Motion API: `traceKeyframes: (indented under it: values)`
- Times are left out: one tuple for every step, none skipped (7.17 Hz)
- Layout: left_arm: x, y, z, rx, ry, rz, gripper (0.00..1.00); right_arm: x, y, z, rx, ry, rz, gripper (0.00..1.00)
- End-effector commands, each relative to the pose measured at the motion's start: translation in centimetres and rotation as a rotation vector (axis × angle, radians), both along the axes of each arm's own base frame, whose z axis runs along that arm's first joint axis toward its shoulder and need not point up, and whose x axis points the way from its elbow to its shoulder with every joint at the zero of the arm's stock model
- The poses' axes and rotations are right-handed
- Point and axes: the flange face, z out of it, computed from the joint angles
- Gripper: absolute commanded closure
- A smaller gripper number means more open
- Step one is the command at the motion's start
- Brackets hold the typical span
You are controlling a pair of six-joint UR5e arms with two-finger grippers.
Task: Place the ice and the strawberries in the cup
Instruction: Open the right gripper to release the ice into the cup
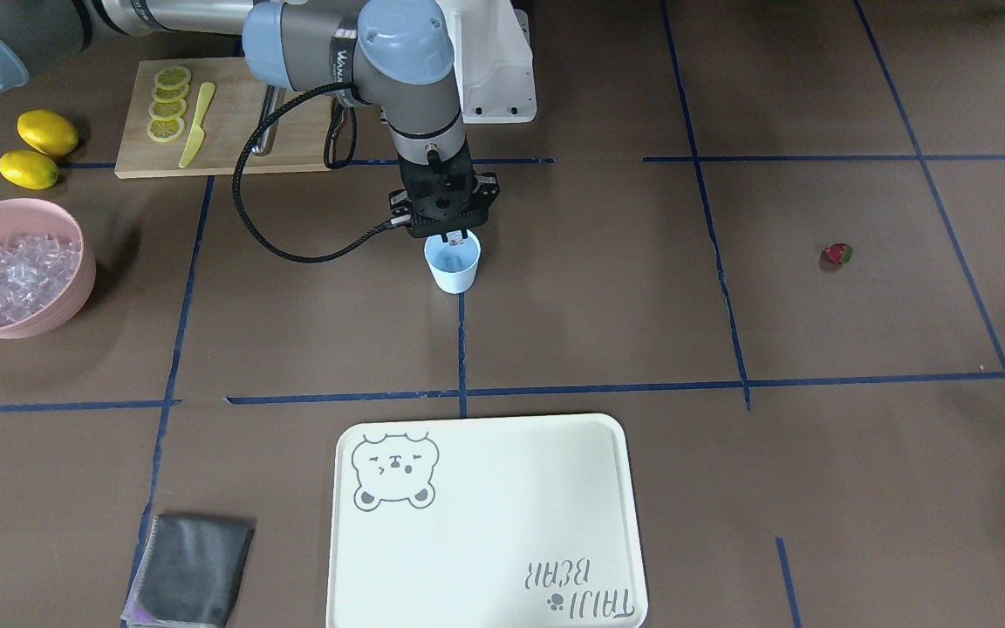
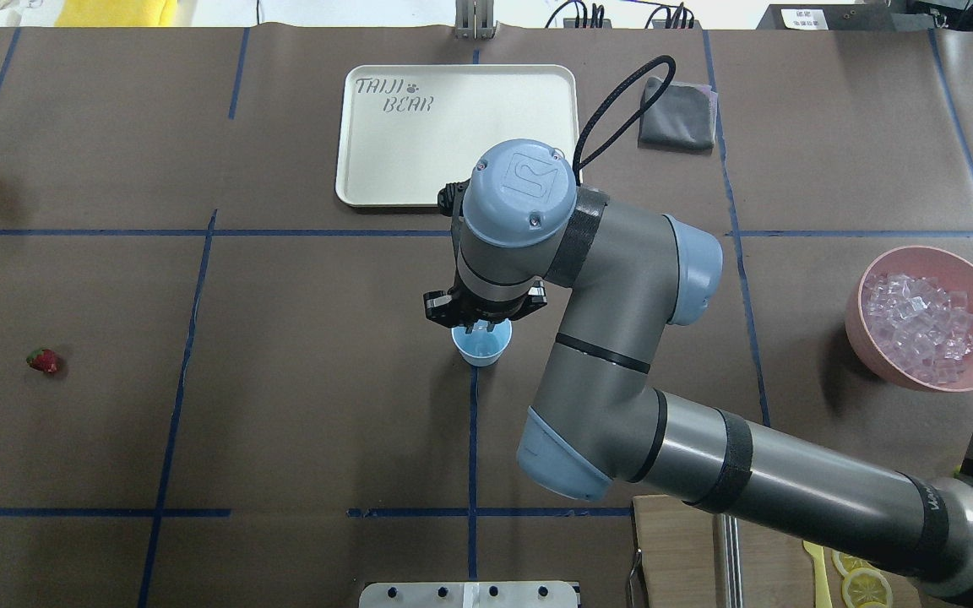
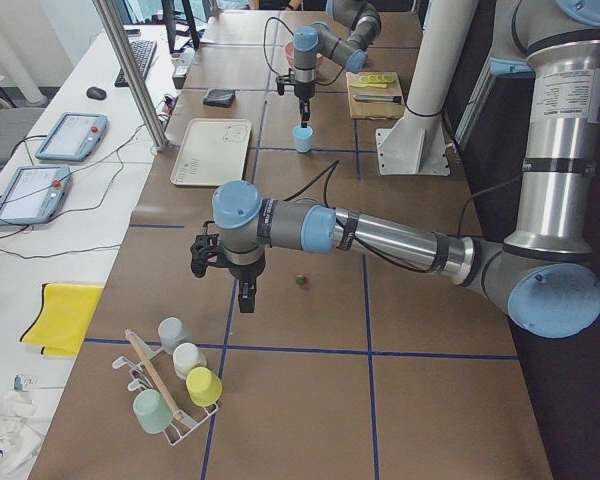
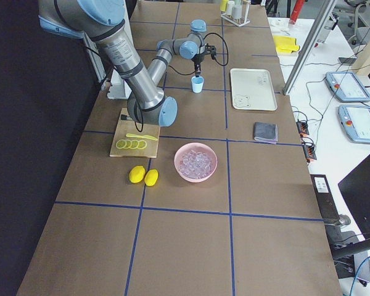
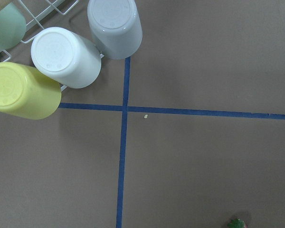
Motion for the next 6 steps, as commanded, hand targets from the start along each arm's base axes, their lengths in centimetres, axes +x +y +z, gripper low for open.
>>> traceKeyframes:
  values:
    - [0.0,-0.1,0.1,-0.002,0.001,0.0,0.0,0.2,0.0,-0.3,0.006,-0.009,0.002,0.16]
    - [0.1,-0.1,0.1,-0.002,0.001,0.002,0.0,0.2,0.0,-0.4,0.007,-0.011,0.002,0.16]
    - [0.0,-0.1,0.1,-0.002,0.001,0.0,0.0,0.2,0.0,-0.4,0.007,-0.011,0.002,0.16]
    - [0.0,-0.1,0.1,-0.002,0.001,0.0,0.0,0.3,-0.1,-0.4,0.007,-0.011,0.004,0.16]
    - [0.0,-0.1,0.1,-0.002,0.001,0.0,0.0,0.6,-0.5,-0.3,0.007,-0.009,0.01,0.16]
    - [0.1,-0.1,0.1,-0.002,0.001,0.002,0.0,1.0,-1.1,0.0,0.004,-0.005,0.016,0.17]
